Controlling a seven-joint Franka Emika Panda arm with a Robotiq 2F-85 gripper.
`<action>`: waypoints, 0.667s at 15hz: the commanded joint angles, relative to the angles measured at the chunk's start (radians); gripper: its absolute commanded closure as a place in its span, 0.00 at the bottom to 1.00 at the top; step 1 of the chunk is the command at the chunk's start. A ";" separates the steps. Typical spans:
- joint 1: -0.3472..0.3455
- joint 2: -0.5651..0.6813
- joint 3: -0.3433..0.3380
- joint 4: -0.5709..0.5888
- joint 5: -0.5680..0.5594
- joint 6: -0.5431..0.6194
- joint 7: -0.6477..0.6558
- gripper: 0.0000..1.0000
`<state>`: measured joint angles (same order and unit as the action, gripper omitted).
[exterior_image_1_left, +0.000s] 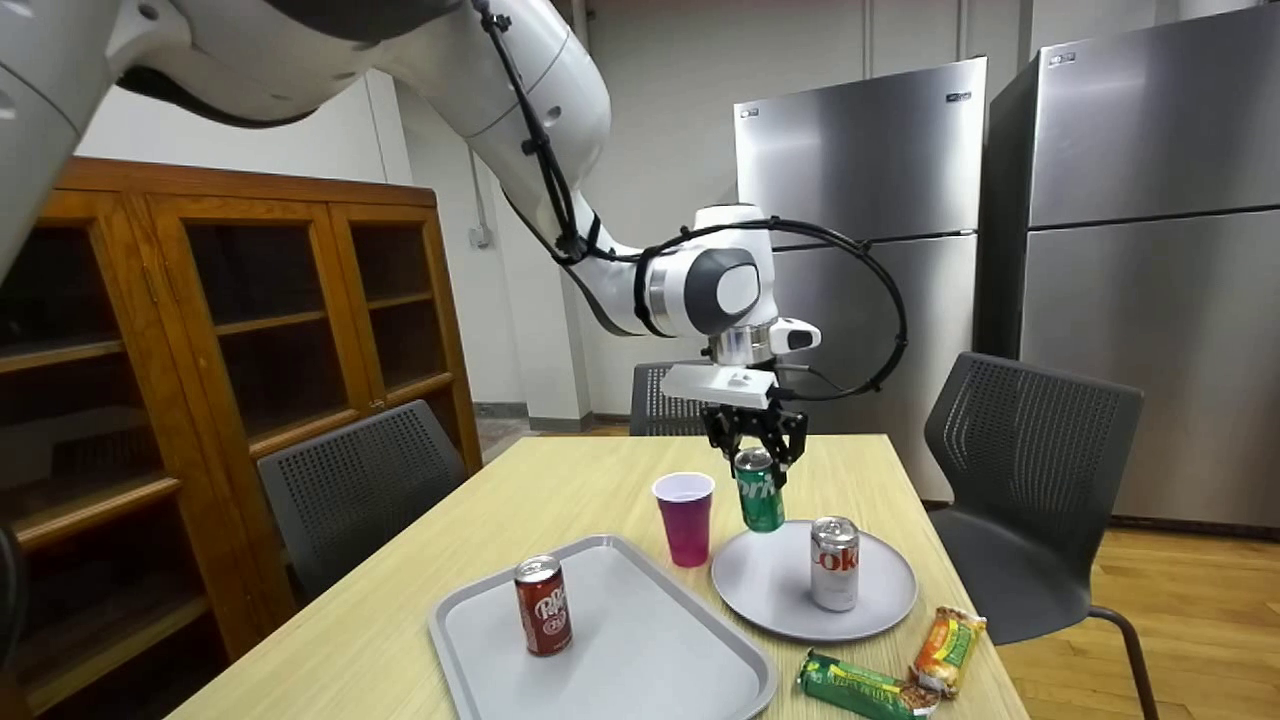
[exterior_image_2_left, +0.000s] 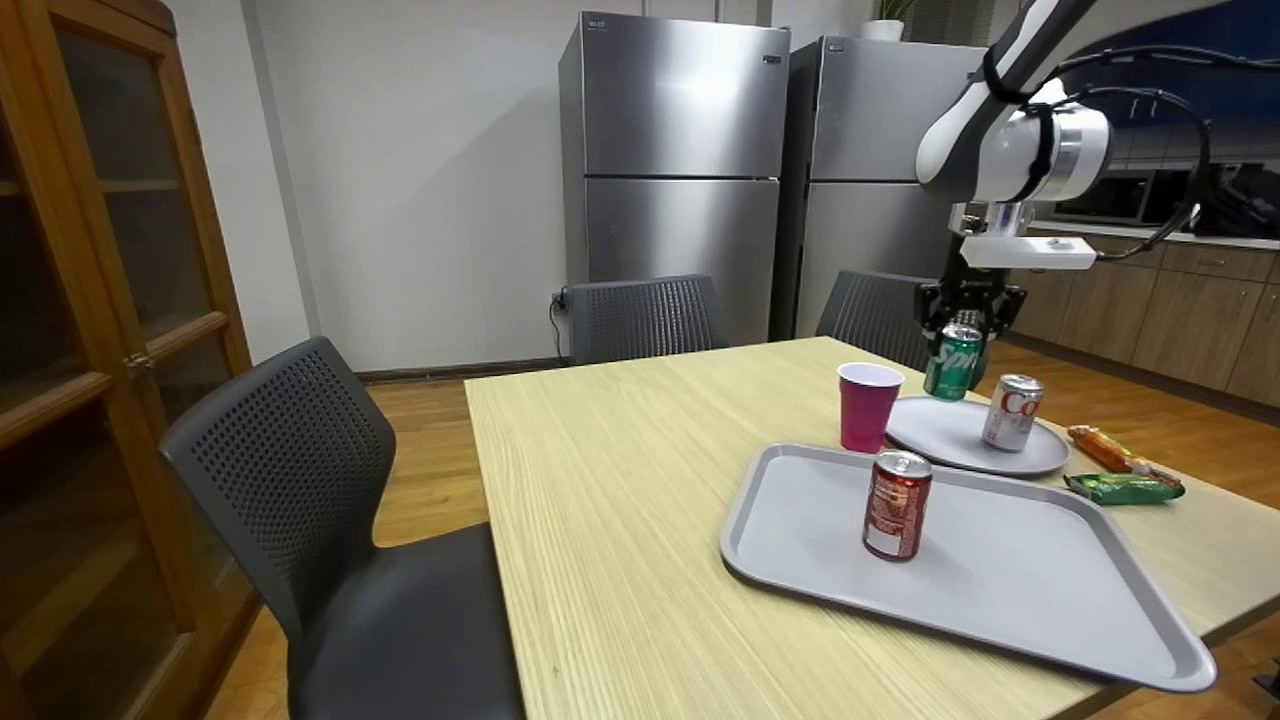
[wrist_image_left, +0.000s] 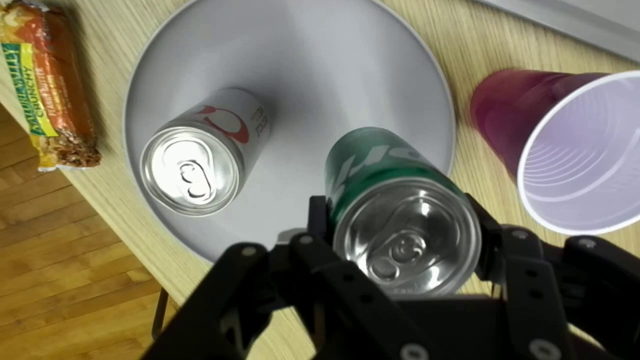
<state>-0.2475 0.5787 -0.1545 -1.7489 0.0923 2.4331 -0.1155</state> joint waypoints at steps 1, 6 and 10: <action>-0.023 0.077 0.015 0.145 0.007 -0.087 0.026 0.62; -0.027 0.184 0.016 0.276 0.007 -0.129 0.059 0.62; -0.032 0.254 0.018 0.360 0.007 -0.161 0.075 0.62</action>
<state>-0.2601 0.7755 -0.1529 -1.4991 0.0925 2.3391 -0.0713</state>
